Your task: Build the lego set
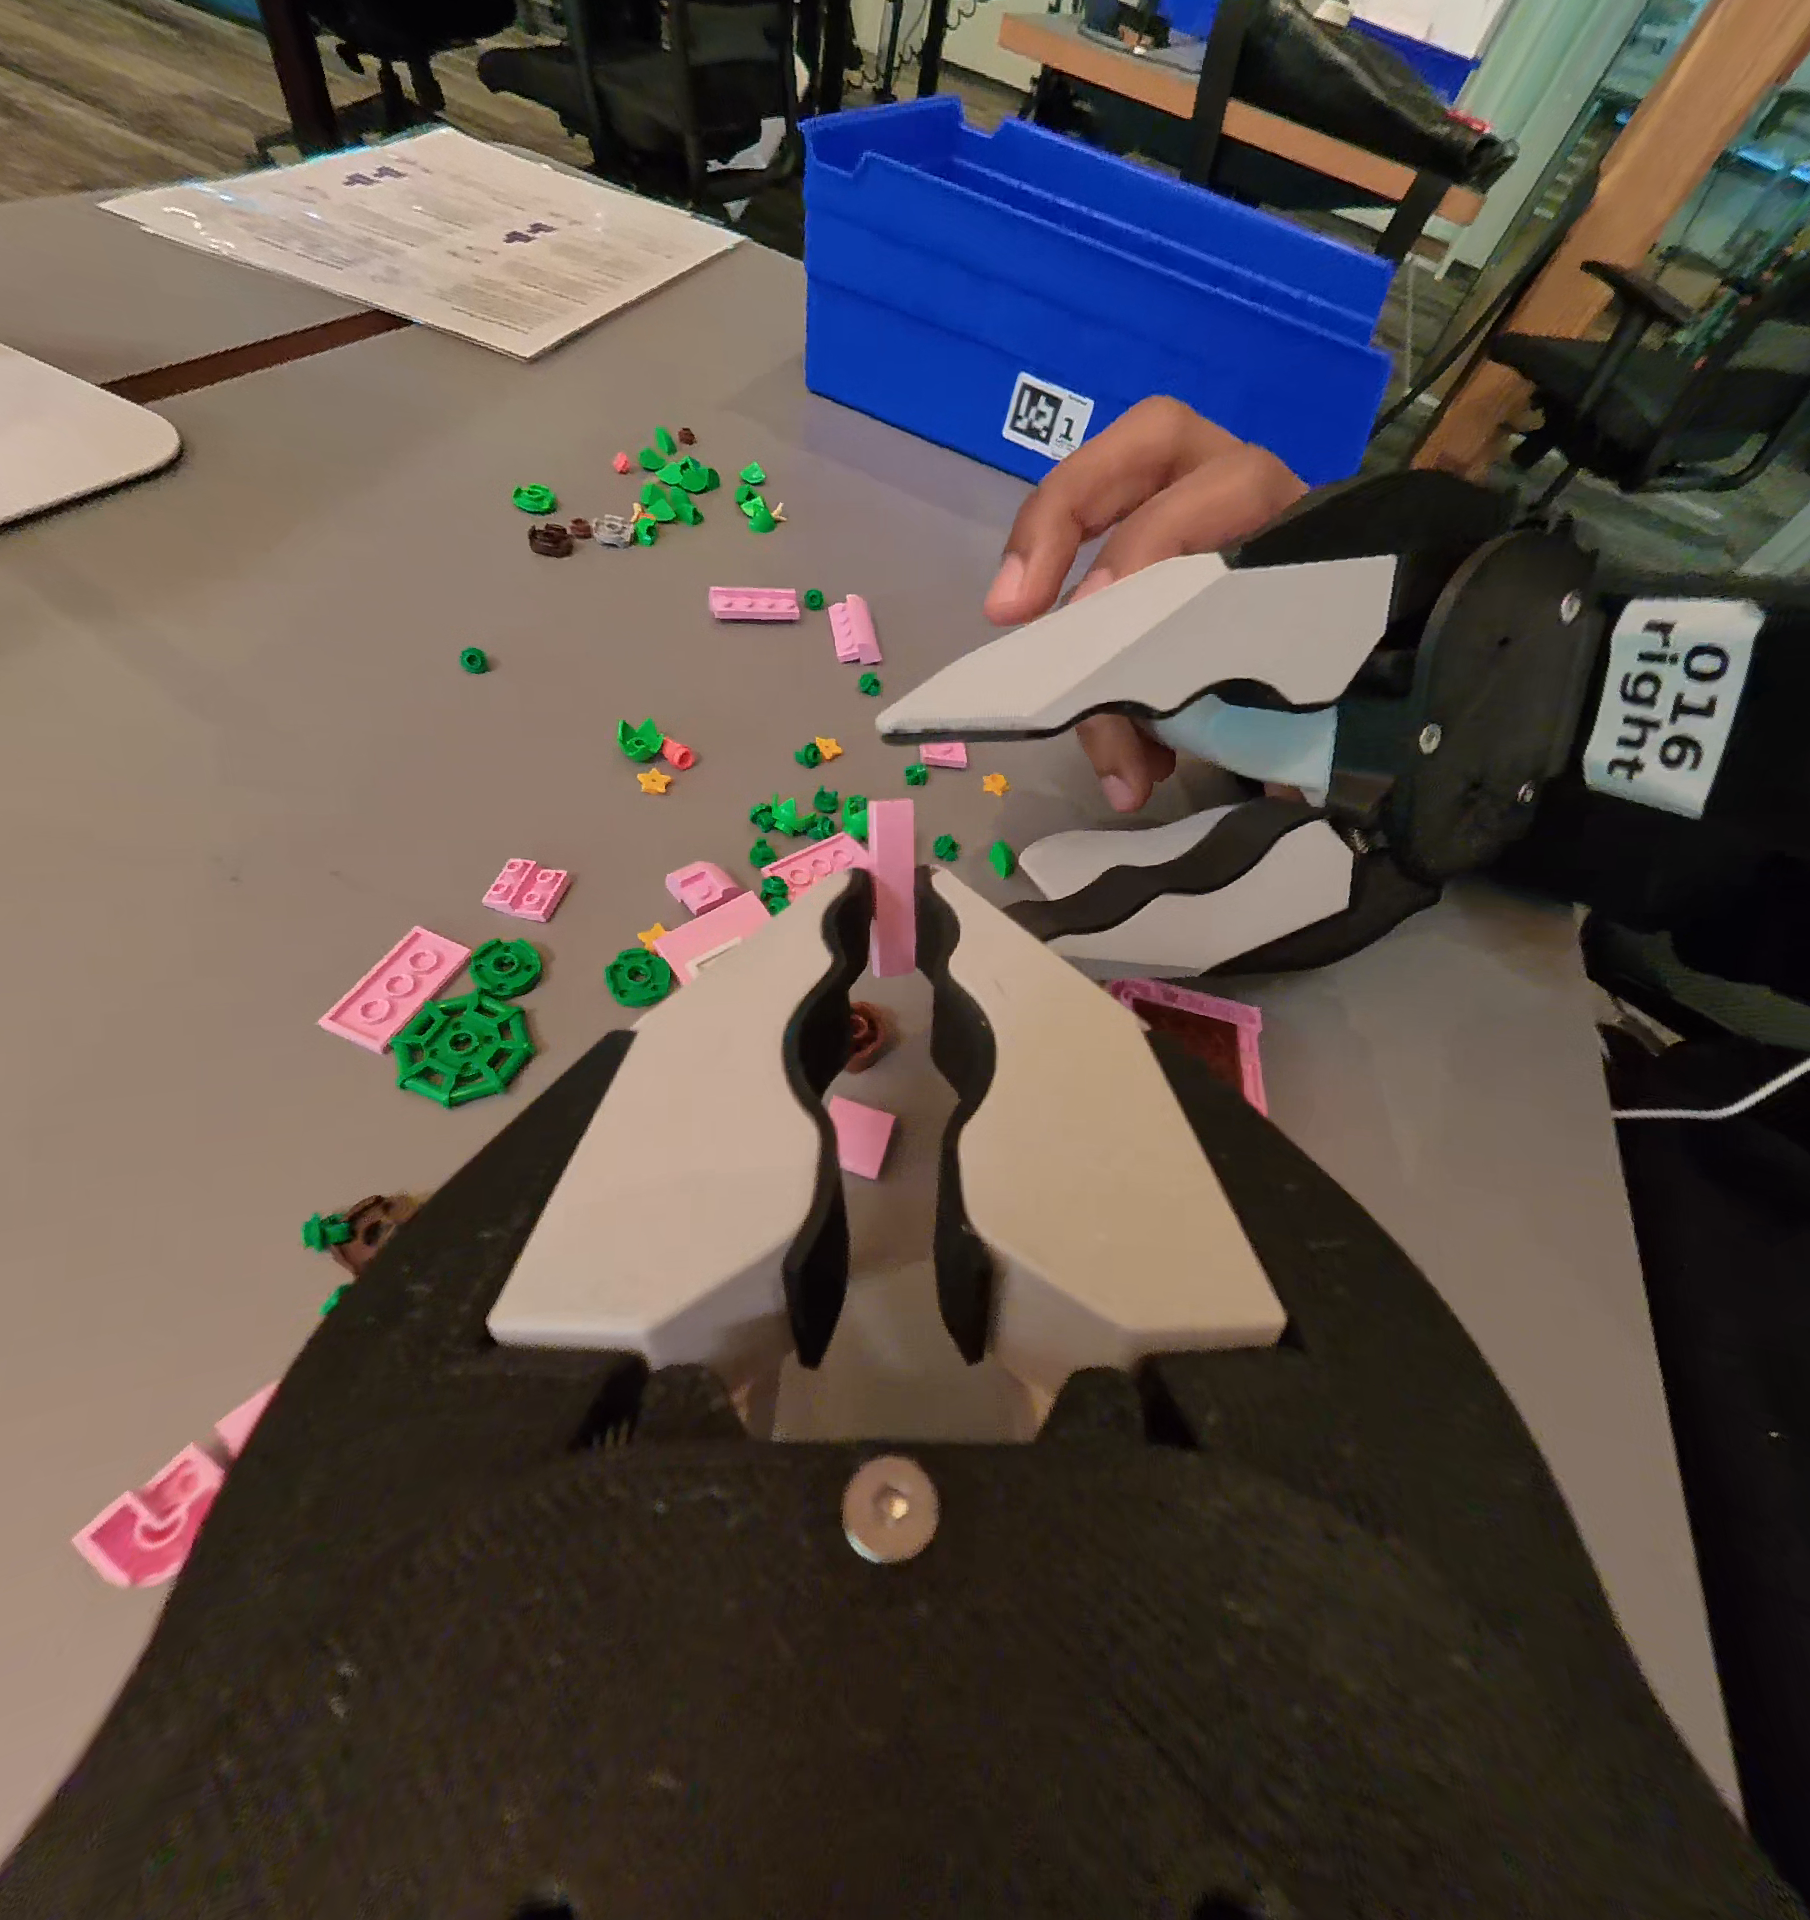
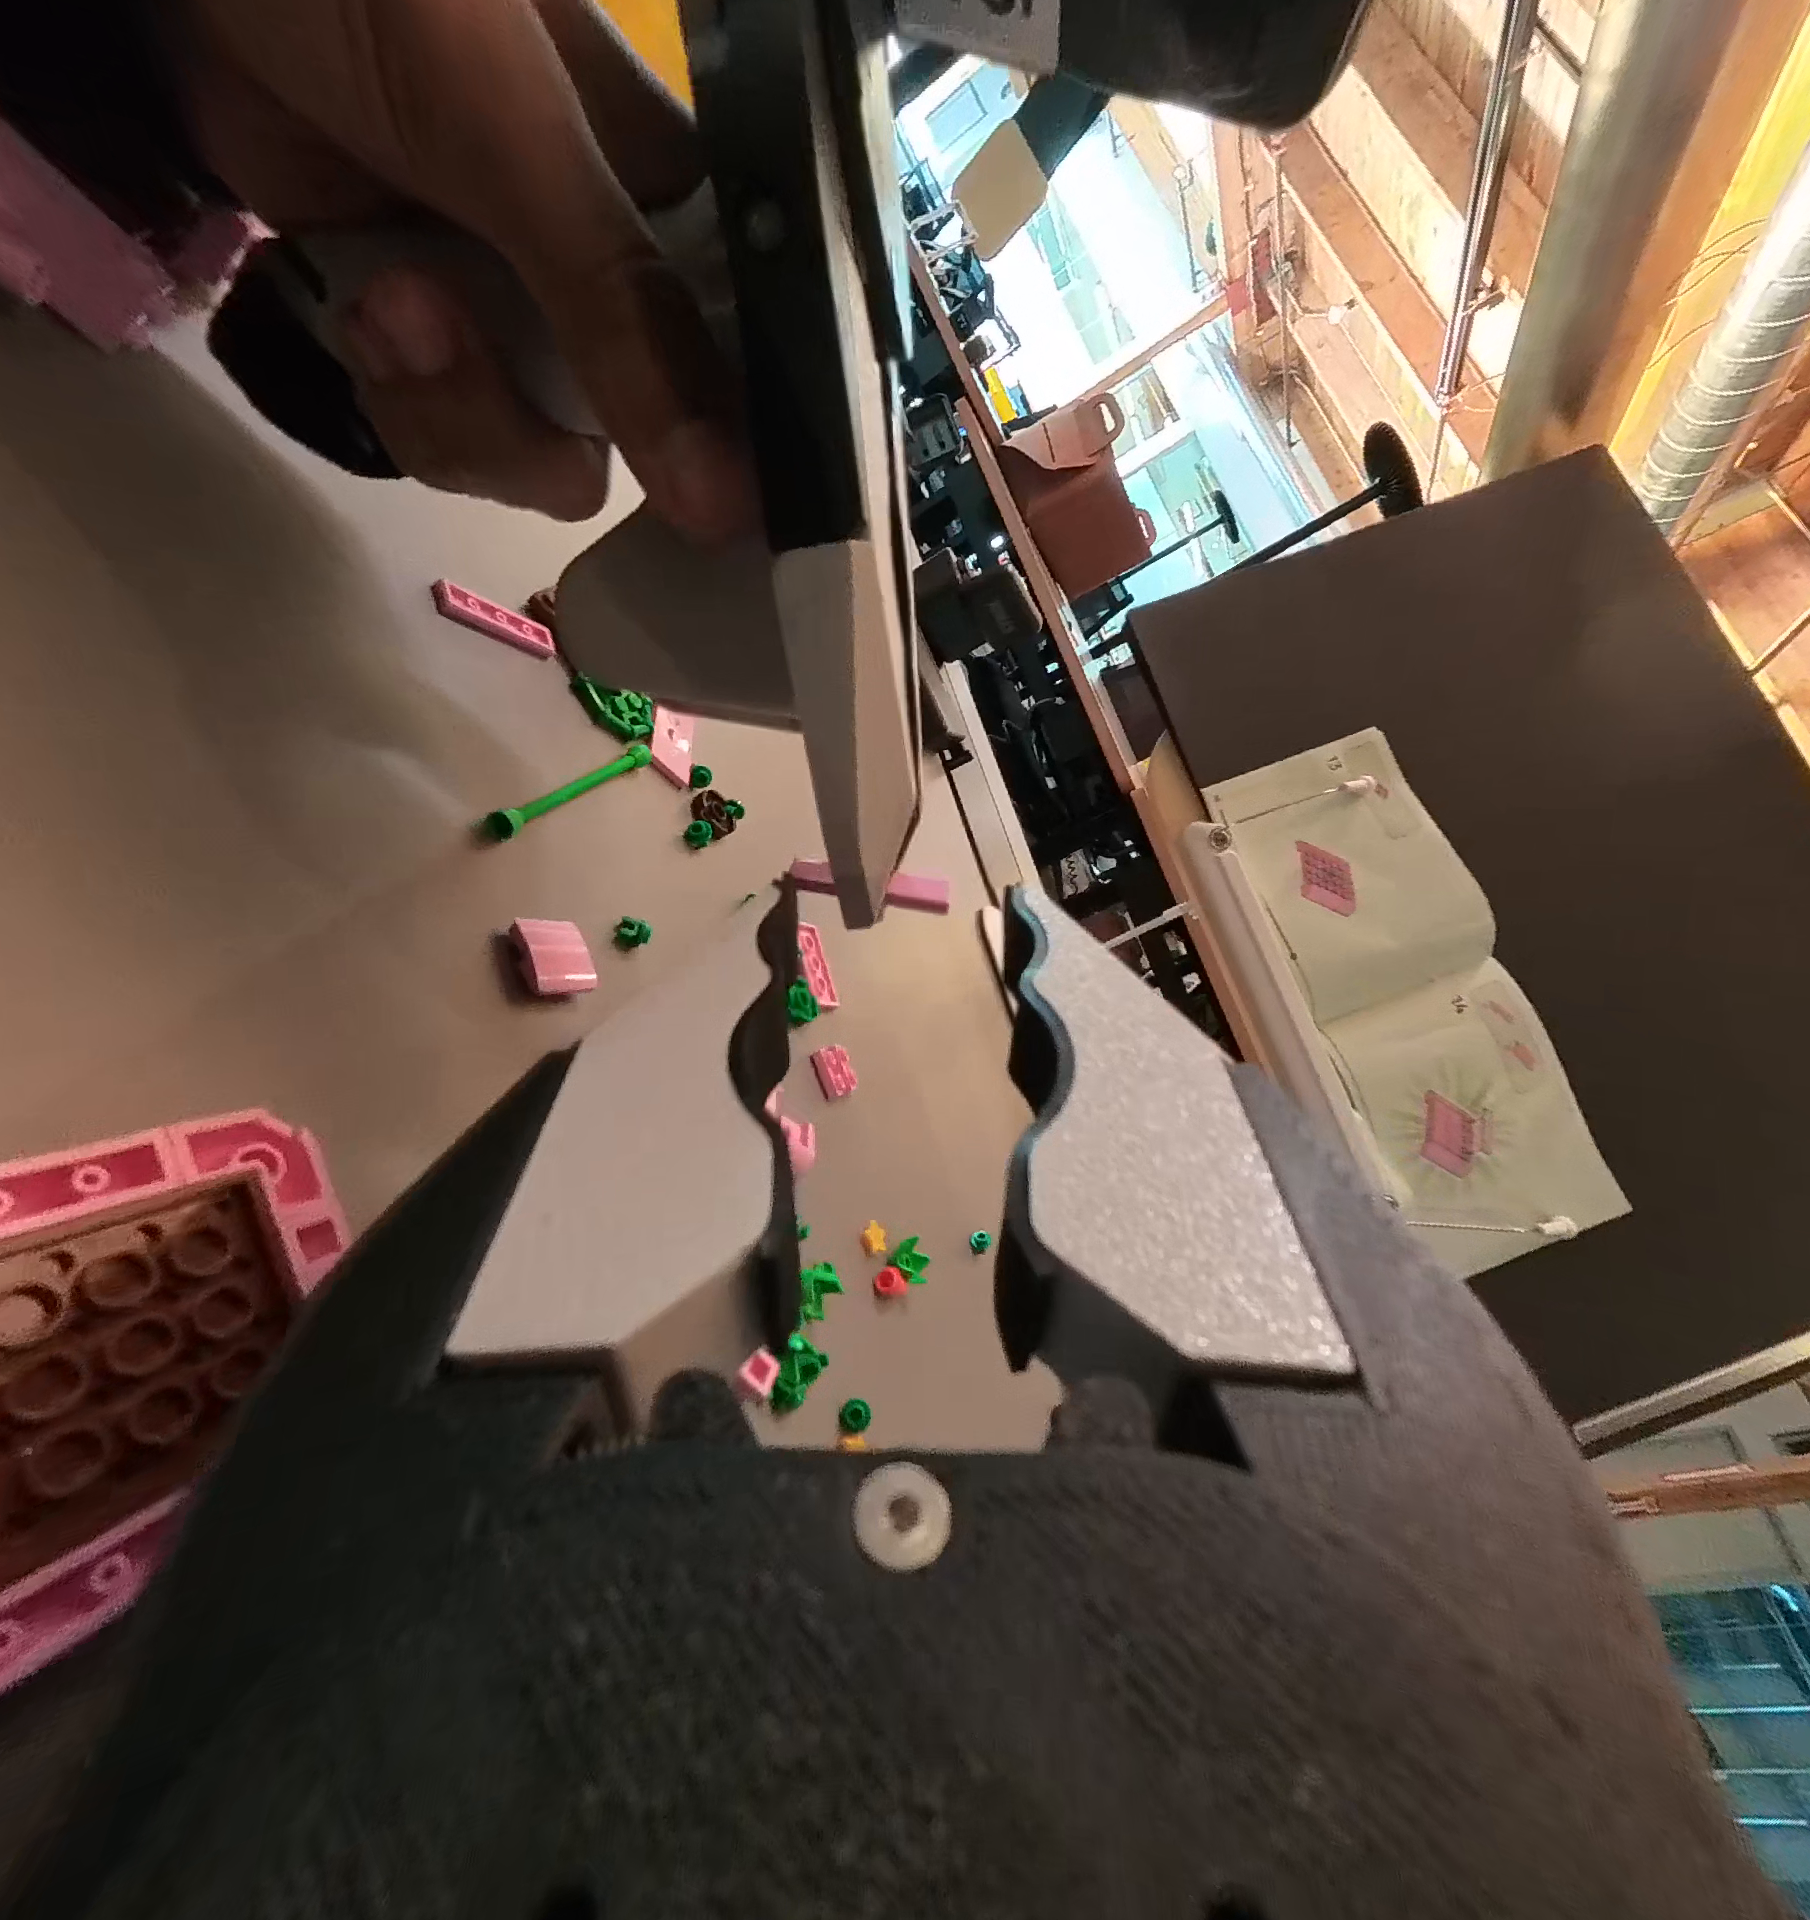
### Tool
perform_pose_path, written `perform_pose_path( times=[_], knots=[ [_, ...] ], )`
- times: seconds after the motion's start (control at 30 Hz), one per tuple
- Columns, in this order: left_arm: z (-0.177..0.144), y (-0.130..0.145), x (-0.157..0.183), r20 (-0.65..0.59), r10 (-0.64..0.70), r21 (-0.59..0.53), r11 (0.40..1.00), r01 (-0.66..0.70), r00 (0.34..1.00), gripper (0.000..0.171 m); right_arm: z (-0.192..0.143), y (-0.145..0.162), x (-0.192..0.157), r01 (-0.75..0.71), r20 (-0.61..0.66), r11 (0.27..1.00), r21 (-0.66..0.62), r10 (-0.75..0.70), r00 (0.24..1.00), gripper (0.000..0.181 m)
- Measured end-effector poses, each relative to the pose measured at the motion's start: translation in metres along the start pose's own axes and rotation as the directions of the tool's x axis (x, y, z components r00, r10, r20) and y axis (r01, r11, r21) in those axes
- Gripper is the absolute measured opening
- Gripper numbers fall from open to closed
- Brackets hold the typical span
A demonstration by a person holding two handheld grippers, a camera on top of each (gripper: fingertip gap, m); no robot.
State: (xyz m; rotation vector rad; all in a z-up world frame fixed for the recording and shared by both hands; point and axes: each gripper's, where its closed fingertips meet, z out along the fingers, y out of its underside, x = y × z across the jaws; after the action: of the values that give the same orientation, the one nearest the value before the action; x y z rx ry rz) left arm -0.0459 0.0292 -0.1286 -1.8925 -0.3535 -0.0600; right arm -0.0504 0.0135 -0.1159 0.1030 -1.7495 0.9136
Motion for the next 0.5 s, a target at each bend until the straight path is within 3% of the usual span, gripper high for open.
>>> perform_pose_path(
  times=[0.23,0.5],
  knots=[
    [-0.005,-0.009,0.001,-0.059,-0.096,0.057,0.993,0.099,0.994,0.007,0.001,-0.006,0.003,-0.042,-0.027,0.999,0.015,0.043,0.999,0.032],
    [-0.006,-0.013,0.002,-0.077,-0.124,0.080,0.988,0.130,0.989,0.007,0.002,-0.008,-0.001,-0.216,0.036,0.976,0.028,0.215,0.976,0.044]
  ],
)
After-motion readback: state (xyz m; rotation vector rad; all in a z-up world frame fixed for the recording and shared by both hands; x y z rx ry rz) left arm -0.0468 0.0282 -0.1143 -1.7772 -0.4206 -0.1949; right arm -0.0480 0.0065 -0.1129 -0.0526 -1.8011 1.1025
